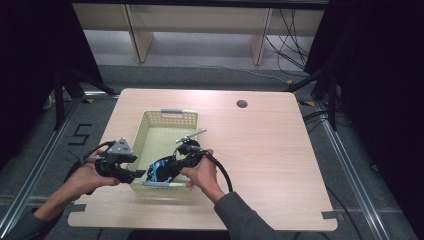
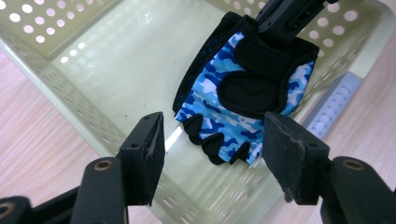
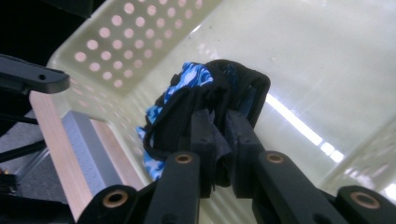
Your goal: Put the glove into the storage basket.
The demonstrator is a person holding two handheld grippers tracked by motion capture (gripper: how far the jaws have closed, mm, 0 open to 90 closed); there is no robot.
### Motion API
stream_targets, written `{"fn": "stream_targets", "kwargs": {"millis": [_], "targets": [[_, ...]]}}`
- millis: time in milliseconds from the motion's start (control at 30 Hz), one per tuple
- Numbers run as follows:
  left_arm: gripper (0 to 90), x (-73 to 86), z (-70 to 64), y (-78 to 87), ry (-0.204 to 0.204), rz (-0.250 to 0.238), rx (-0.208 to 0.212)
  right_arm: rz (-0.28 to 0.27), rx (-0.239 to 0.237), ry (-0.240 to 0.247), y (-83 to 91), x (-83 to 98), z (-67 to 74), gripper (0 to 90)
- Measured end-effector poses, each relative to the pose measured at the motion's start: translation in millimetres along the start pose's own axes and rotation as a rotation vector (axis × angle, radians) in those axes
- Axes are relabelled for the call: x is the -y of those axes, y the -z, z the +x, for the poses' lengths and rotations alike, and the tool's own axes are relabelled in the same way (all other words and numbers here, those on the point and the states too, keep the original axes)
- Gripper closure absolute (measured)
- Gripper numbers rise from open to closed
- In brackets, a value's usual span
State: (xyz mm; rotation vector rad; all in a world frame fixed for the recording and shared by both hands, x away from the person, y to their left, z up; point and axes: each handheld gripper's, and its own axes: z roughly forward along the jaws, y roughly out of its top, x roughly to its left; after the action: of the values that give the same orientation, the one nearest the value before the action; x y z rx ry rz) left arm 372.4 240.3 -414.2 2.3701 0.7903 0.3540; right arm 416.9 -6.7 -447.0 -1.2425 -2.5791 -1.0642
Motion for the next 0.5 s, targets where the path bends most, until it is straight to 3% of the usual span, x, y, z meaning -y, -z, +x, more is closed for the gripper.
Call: {"fn": "stream_targets", "kwargs": {"millis": [100, 167, 200, 333, 433, 500], "targets": [[37.9, -0.8, -1.0, -0.5, -0.003, -0.001, -0.002, -0.004, 0.021, 0.023, 0.6, -0.2, -1.0, 79.2], [37.6, -0.9, -2.0, -1.5, -0.001, -0.004, -0.008, 0.01, 0.029, 0.008, 1.9, -0.6, -1.0, 75.6], [37.3, -1.2, -1.8, -0.7, -0.011, 0.005, 0.003, -0.003, 0.033, 0.039, 2.0, -1.3, -2.2, 74.1], [36.8, -1.3, -4.4, -0.4, 0.003, 0.002, 0.005, -0.011, 0.065, 0.01, 7.1, -3.6, -0.1, 71.1], [36.2, -1.7, -6.2, 0.4, -0.002, -0.002, 0.0, -0.052, 0.054, 0.042, 9.9, -6.0, -1.9, 68.8], [36.1, -2.5, -7.4, 1.4, -0.01, -0.009, -0.003, -0.068, 0.058, 0.033, 12.7, -6.4, -1.1, 67.5]]}}
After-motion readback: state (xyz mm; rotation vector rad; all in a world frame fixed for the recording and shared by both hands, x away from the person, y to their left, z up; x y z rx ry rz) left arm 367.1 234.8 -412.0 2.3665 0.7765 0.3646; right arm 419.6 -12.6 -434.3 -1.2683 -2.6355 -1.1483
